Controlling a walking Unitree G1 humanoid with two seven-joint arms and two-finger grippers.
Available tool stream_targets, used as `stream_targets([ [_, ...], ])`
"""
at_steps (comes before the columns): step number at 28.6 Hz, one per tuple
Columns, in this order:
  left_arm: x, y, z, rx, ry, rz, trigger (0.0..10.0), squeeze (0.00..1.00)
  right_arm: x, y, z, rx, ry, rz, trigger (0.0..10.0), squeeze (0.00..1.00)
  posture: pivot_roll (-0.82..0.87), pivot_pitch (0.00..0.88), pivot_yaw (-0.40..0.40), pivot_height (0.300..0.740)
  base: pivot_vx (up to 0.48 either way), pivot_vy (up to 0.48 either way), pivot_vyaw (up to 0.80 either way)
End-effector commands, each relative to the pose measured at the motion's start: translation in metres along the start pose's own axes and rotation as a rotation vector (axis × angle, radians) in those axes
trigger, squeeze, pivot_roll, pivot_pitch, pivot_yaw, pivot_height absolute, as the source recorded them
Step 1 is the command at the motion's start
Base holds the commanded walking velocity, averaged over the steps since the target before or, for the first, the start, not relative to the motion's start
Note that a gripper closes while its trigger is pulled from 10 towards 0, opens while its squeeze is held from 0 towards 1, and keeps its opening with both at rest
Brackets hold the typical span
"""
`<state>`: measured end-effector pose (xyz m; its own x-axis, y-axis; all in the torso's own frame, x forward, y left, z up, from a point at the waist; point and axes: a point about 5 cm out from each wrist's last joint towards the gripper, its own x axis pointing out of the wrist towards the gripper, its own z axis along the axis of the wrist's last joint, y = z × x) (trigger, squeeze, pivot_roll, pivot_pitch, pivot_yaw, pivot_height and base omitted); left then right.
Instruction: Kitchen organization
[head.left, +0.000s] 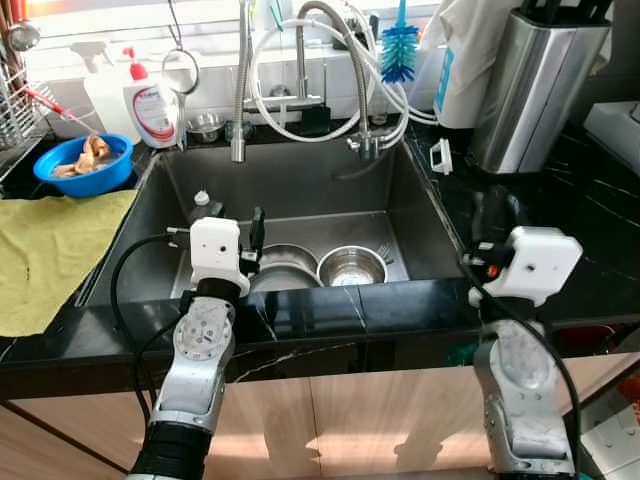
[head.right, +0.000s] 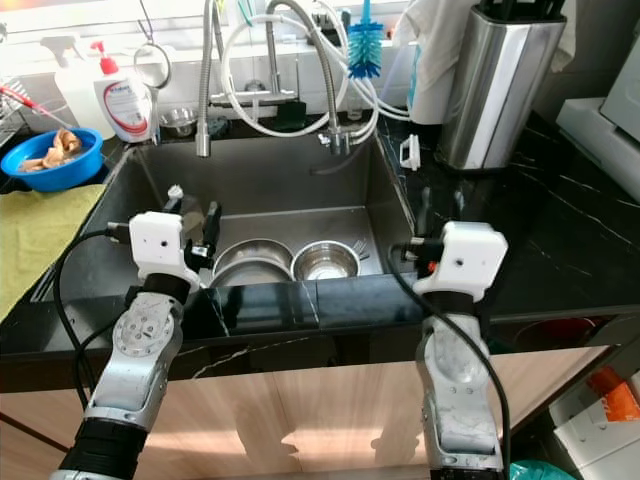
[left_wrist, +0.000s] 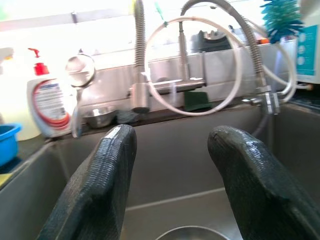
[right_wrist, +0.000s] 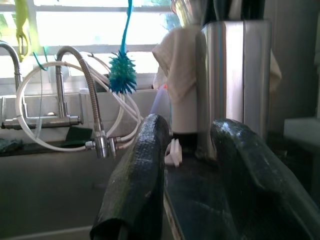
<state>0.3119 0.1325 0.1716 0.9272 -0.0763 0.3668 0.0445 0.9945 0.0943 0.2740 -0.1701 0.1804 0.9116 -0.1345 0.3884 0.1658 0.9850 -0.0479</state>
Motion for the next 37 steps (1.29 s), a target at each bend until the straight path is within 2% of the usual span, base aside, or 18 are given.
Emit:
stream_targets([
  [1, -0.001, 0.005, 0.003, 0.018, -0.019, 0.022, 10.0, 0.00, 0.000, 0.003, 0.008, -0.004, -0.020, -0.007, 10.0, 0.00, -0.11, 0.000, 0.058, 0.740, 0.000, 0.000, 0.79],
  [23, -0.001, 0.001, 0.007, 0.013, -0.041, 0.031, 10.0, 0.00, 0.005, 0.004, 0.016, -0.013, -0.023, -0.025, 10.0, 0.00, -0.11, 0.000, 0.060, 0.740, 0.000, 0.000, 0.80],
  [28, -0.002, 0.002, 0.006, 0.004, -0.037, 0.043, 10.0, 0.00, 0.006, 0.004, 0.016, -0.009, -0.018, -0.021, 10.0, 0.00, -0.11, 0.000, 0.058, 0.740, 0.000, 0.393, 0.80],
  [37, -0.001, 0.001, 0.007, 0.015, -0.047, 0.048, 10.0, 0.00, 0.009, 0.007, 0.018, -0.007, -0.022, -0.006, 10.0, 0.00, -0.11, 0.000, 0.050, 0.740, 0.000, 0.000, 0.80],
])
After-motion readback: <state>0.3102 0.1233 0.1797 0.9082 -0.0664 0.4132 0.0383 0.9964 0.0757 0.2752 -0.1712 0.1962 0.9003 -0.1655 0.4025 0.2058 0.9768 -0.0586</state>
